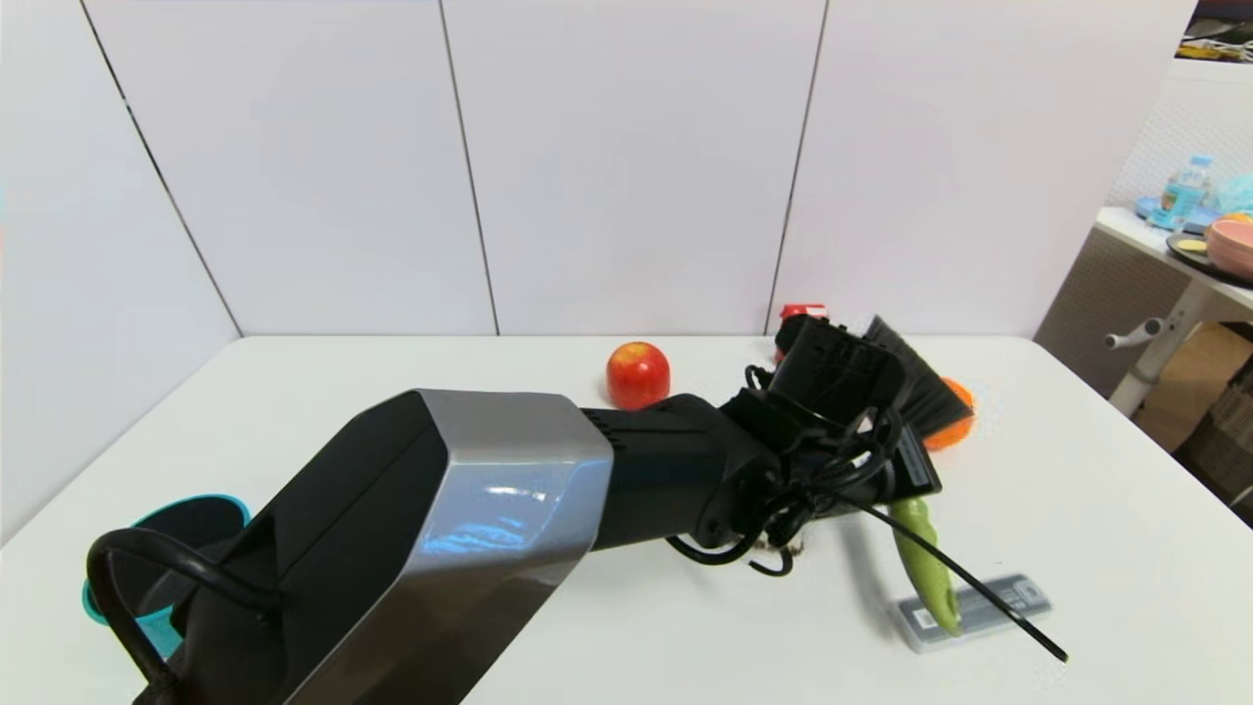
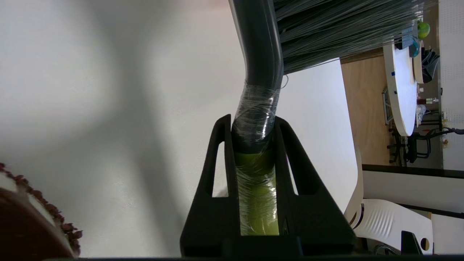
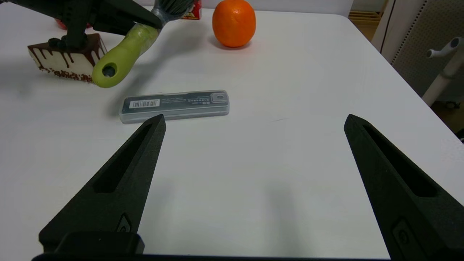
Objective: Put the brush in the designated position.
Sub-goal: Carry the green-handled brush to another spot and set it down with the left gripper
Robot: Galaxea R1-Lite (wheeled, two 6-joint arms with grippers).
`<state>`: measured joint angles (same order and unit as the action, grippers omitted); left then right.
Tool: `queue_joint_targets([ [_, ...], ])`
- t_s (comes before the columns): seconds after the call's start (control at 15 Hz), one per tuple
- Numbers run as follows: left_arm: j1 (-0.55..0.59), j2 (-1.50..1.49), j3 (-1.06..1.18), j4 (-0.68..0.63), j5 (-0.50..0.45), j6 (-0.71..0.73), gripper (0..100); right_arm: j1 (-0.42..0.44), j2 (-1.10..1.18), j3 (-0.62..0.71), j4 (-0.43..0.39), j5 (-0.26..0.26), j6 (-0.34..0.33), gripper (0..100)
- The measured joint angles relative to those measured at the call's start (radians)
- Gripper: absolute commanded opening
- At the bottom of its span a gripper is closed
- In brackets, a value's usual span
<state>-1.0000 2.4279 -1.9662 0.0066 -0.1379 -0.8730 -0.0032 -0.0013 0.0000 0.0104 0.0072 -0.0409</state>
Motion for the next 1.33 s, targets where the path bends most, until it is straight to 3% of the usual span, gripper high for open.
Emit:
queue_joint_targets([
  [0.27,0.012,0.001,0.000,0.024,-0.103,-0.001,0,0.001,0.000,0.000,0.000,0.000,0.000,100],
  [1.33,0.042,0.016,0.001,0.016,-0.074,-0.016,0,0.001,0.000,0.000,0.000,0.000,0.000,100],
])
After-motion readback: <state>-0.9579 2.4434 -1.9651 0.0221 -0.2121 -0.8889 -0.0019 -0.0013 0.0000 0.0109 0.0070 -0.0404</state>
